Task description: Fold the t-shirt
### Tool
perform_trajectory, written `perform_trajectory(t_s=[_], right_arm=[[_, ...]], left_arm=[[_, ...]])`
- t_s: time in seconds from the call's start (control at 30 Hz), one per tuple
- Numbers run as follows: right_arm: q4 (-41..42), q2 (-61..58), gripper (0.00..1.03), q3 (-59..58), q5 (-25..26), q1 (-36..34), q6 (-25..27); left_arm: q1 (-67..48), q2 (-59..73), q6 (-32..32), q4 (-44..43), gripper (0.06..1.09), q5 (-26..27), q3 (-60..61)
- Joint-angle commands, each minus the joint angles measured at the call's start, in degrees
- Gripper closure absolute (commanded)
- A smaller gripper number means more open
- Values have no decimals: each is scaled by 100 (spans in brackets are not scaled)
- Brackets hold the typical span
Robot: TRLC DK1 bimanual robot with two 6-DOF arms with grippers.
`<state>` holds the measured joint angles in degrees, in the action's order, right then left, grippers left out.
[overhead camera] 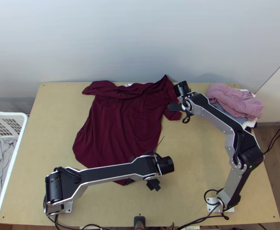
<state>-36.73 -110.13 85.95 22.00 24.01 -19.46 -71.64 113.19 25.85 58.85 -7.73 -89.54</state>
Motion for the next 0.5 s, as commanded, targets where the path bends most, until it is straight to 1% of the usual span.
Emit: perform_trajectory(t_s=[0.0, 0.03, 0.1, 0.13, 0.17, 0.2, 0.23, 0.47], right_arm=[[-1, -9, 5, -8, -3, -19, -5], [-1, -18, 5, 0, -11, -19, -5], [-1, -35, 5, 0, -11, -19, -5], [-1, -44, 5, 9, -20, -19, -5], [-1, -53, 5, 9, -29, -19, -5], [-1, -53, 5, 18, -38, -19, -5], [-1, -53, 5, 27, -38, -10, -14], [-1, -70, 5, 97, -64, -10, -5]], left_arm=[[1, 134, 8, 4, 30, -54, 77], [1, 116, 8, -31, 39, -150, 77], [9, 63, -53, -260, 66, -475, 112], [9, 37, -194, -436, 82, -642, 147], [9, 37, -449, -568, 101, -774, 156], [18, 63, -581, -585, 104, -880, 156], [18, 63, -607, -568, 105, -897, 182], [132, -209, -598, -515, 105, -897, 428]])
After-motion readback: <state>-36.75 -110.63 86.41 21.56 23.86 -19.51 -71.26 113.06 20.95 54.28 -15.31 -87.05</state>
